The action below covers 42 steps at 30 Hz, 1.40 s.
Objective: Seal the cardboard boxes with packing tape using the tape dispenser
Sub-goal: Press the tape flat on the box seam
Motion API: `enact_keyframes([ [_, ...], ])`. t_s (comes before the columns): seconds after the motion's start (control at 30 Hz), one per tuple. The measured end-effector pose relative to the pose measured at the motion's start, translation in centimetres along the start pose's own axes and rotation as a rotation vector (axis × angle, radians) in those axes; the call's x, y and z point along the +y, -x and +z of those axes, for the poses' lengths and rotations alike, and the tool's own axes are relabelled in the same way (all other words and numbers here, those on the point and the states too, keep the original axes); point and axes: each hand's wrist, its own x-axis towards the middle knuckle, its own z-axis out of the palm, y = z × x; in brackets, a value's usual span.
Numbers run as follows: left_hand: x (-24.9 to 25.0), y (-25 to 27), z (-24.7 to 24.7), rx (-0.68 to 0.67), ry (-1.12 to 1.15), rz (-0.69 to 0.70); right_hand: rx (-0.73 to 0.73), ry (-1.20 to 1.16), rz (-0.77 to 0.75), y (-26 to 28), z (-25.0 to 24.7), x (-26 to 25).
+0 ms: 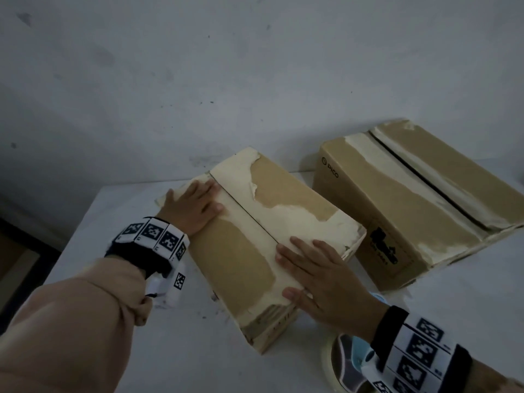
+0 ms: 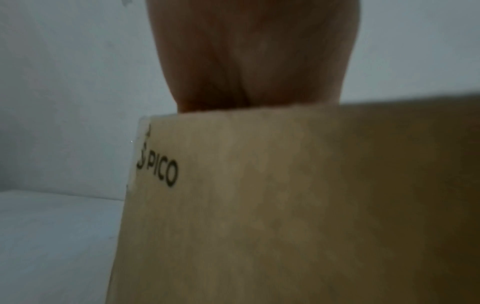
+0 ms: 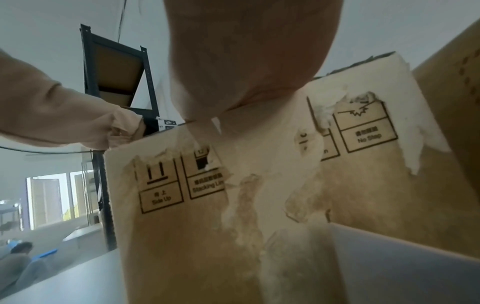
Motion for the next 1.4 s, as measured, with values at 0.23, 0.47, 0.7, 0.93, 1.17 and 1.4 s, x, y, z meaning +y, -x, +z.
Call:
enact_keyframes([
  [0.23,2.8,0.2,0.5,0.015,-0.083,0.142,-0.127,-0.026,0.142,-1.4,0.1,-1.2],
  [0.47,4.3,4.2,2.7,0.059,-0.184,0.479,-0.162,-0.006,0.17,-1.8,-0.2,-1.3],
  [0.7,4.2,4.8,2.5,0.009,0.018,0.623,-0.111,0.01,0.122,-1.9,-0.1,-0.8],
  [0.93,0.5,-2.4,-1.1,0.072,0.058,0.128,-0.103,0.04,0.112,-3.2,0.6,-0.9],
  [1.17,-0.8,-5.3,-1.3,0.111,0.003,0.094,-0.085,0.047,0.093,-4.2,1.1,-0.8],
  [1.4,1.0,-2.3,0.1,0.091,-0.094,0.193,-0.166,0.067,0.229,-4.3,1.0,-1.8],
])
